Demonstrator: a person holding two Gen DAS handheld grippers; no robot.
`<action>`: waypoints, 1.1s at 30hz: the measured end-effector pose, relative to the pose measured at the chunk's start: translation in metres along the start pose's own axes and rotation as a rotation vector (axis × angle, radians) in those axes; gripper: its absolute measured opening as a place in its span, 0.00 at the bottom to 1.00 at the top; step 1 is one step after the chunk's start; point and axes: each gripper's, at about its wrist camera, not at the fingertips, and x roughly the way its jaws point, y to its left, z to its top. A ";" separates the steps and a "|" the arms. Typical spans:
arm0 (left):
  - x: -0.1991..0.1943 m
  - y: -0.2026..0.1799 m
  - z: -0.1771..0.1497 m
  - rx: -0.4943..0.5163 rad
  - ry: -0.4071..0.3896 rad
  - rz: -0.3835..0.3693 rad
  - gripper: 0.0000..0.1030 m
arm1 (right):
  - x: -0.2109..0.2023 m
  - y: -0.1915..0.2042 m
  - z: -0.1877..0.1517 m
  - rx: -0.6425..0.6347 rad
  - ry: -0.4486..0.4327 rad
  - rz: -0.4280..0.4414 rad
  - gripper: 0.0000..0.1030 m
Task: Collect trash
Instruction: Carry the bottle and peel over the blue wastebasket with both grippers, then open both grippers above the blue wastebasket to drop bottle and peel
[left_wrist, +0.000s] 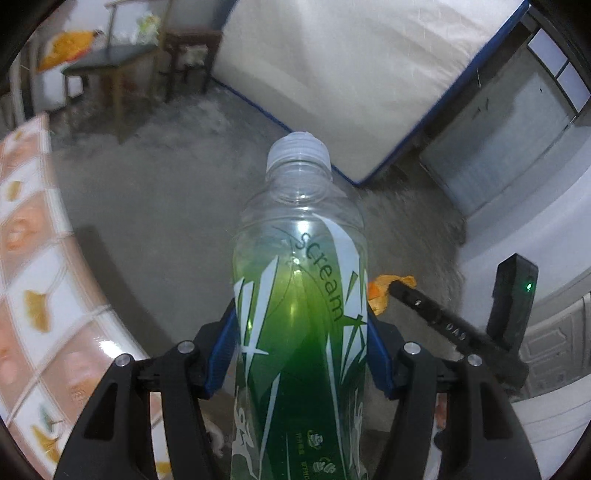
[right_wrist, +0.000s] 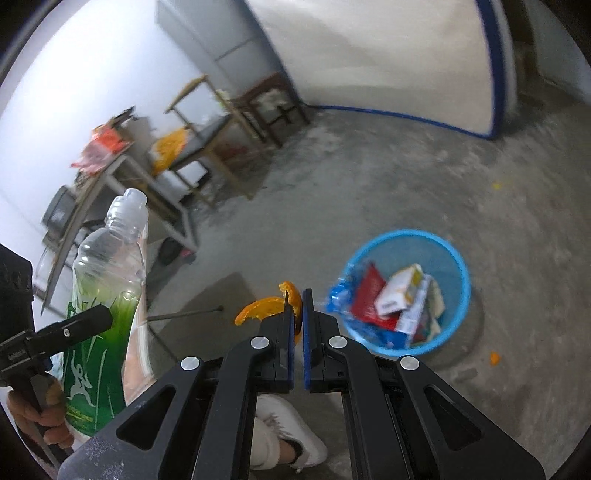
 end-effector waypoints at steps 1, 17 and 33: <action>0.014 -0.004 0.005 -0.002 0.024 -0.012 0.58 | 0.003 -0.008 0.000 0.017 0.006 -0.009 0.02; 0.201 -0.046 0.065 -0.098 0.217 -0.128 0.72 | 0.089 -0.122 0.016 0.248 0.059 -0.208 0.33; 0.099 -0.006 0.025 -0.051 0.070 -0.157 0.75 | 0.084 -0.161 -0.039 0.307 0.081 -0.315 0.43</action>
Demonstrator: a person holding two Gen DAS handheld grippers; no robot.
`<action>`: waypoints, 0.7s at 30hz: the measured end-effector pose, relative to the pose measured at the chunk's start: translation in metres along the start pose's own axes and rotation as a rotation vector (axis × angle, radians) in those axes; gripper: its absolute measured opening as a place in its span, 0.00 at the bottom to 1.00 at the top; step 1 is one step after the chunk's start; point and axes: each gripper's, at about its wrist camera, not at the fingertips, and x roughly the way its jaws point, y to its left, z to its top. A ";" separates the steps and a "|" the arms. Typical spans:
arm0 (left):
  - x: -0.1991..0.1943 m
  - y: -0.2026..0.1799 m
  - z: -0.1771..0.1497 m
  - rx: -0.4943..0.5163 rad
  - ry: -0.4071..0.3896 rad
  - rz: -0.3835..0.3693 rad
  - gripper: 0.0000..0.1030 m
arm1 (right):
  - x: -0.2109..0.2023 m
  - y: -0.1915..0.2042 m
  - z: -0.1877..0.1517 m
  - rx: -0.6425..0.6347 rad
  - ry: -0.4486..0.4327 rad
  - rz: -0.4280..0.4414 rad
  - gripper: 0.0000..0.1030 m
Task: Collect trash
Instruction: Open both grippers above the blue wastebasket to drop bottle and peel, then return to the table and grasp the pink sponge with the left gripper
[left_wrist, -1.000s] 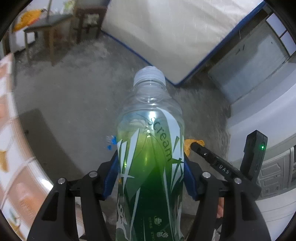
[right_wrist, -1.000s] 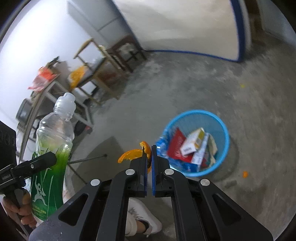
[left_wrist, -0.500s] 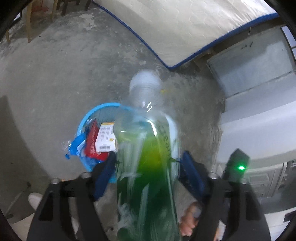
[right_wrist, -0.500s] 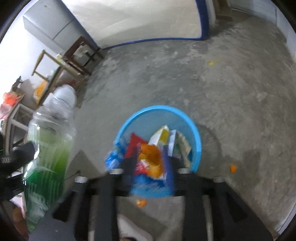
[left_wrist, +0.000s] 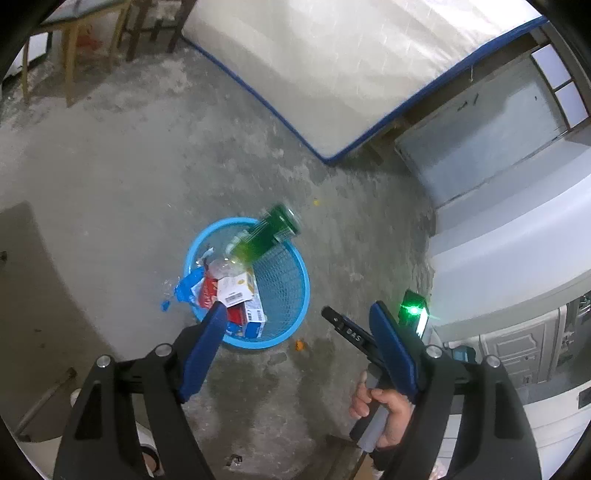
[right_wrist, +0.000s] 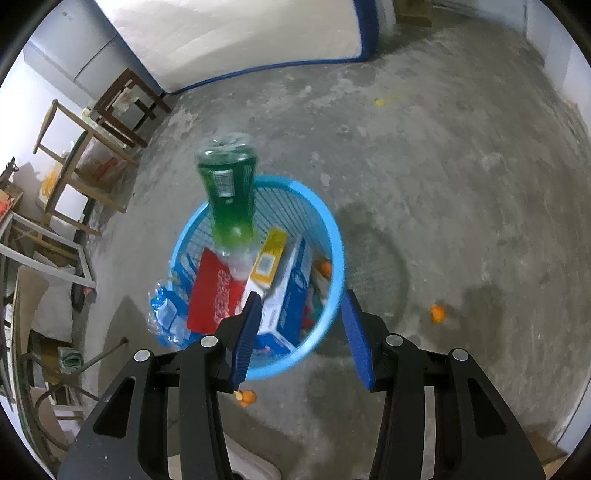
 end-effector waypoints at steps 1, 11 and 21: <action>-0.011 0.002 -0.005 0.001 -0.018 0.005 0.75 | -0.005 -0.003 -0.004 0.006 -0.003 0.002 0.43; -0.106 0.025 -0.049 -0.016 -0.188 0.048 0.78 | -0.026 -0.005 -0.015 0.009 0.002 0.023 0.44; -0.203 0.075 -0.117 -0.048 -0.367 0.231 0.83 | -0.057 0.065 -0.020 -0.164 -0.015 0.099 0.54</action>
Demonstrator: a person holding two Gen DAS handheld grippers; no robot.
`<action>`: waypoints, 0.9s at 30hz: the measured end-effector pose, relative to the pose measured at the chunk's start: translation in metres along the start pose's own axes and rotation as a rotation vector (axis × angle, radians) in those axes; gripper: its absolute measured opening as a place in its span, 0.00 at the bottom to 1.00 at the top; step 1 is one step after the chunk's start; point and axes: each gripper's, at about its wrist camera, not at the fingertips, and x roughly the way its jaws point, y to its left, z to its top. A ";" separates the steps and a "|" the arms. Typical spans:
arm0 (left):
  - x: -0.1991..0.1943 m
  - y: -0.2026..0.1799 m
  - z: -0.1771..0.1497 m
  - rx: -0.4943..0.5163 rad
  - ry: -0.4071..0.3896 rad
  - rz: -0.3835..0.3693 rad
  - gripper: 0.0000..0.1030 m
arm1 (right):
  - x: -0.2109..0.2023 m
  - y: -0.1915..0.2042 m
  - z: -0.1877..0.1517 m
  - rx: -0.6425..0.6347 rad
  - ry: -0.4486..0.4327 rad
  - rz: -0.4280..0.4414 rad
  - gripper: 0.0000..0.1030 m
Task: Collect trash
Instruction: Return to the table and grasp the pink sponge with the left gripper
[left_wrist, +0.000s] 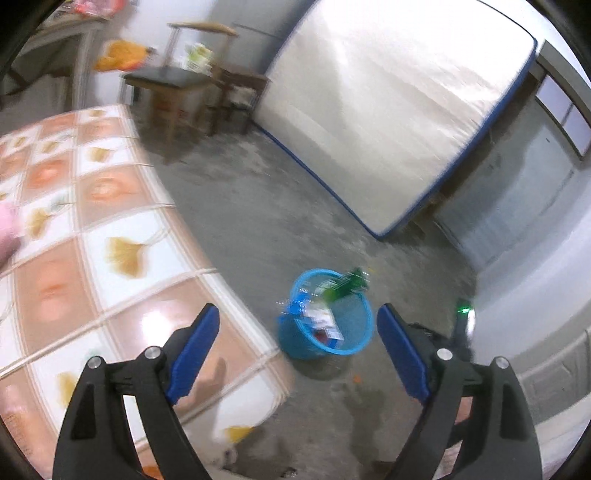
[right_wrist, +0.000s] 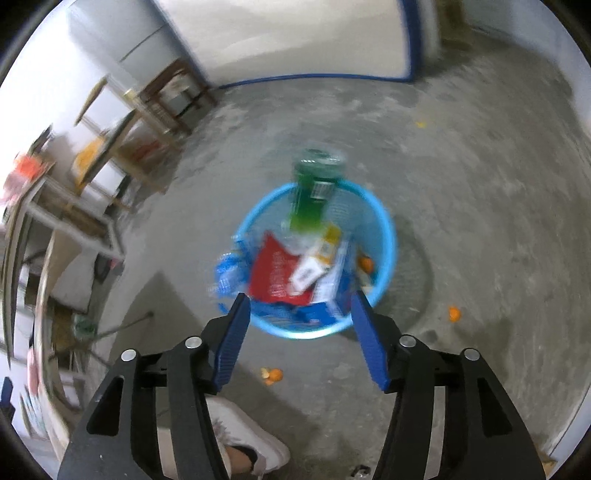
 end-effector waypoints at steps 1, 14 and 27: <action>-0.010 0.009 -0.003 -0.004 -0.021 0.021 0.83 | -0.004 0.016 0.002 -0.043 0.004 0.019 0.55; -0.107 0.156 0.021 0.204 -0.197 0.403 0.94 | -0.047 0.268 -0.038 -0.585 0.098 0.434 0.81; -0.026 0.239 0.059 0.350 0.218 0.360 0.94 | -0.018 0.422 -0.147 -0.968 0.246 0.487 0.89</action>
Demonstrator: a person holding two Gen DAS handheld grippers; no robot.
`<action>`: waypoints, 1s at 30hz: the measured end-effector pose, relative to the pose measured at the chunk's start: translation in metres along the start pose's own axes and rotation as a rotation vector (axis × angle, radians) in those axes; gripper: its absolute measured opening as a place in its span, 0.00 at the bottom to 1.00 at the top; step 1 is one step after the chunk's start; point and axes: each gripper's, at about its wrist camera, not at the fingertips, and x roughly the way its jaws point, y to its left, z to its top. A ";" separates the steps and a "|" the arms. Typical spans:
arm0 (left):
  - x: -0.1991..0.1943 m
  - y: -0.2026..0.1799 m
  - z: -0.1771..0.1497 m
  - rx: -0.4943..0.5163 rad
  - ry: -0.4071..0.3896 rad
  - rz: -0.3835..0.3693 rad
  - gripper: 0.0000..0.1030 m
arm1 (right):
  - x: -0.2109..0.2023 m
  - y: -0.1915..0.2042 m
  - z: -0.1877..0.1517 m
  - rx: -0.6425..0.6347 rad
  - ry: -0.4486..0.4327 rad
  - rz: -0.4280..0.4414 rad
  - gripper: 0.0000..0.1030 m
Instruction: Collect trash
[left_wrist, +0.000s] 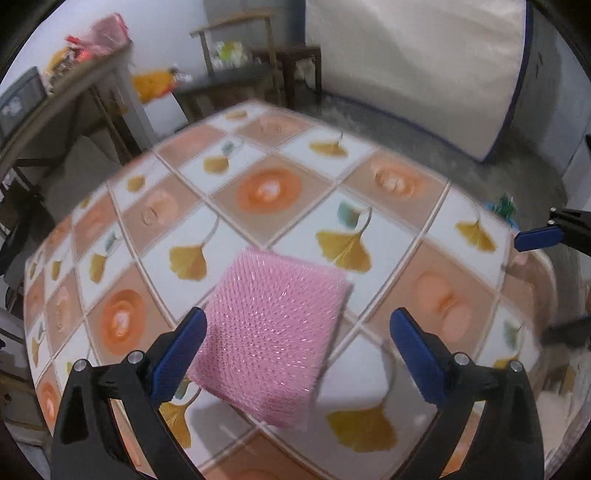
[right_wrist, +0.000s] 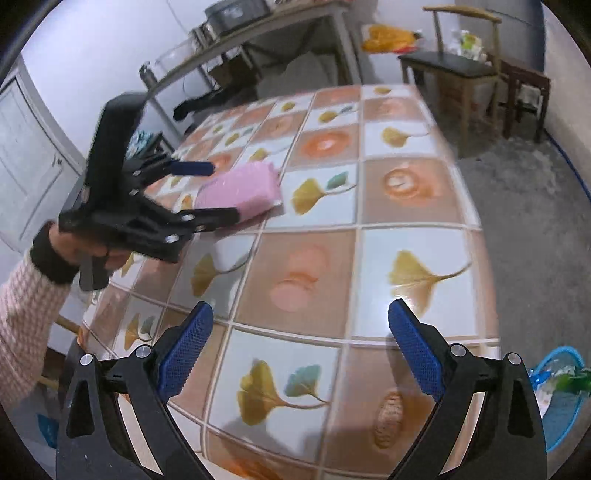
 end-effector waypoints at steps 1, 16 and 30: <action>0.006 0.002 0.000 0.005 0.019 0.000 0.94 | 0.005 0.002 -0.001 -0.002 0.013 0.001 0.89; 0.007 0.021 0.003 -0.040 0.013 -0.021 0.76 | 0.025 0.021 -0.009 -0.039 0.067 -0.022 0.89; 0.032 0.020 0.009 -0.001 0.144 -0.013 0.85 | 0.027 0.027 -0.013 -0.065 0.087 -0.003 0.89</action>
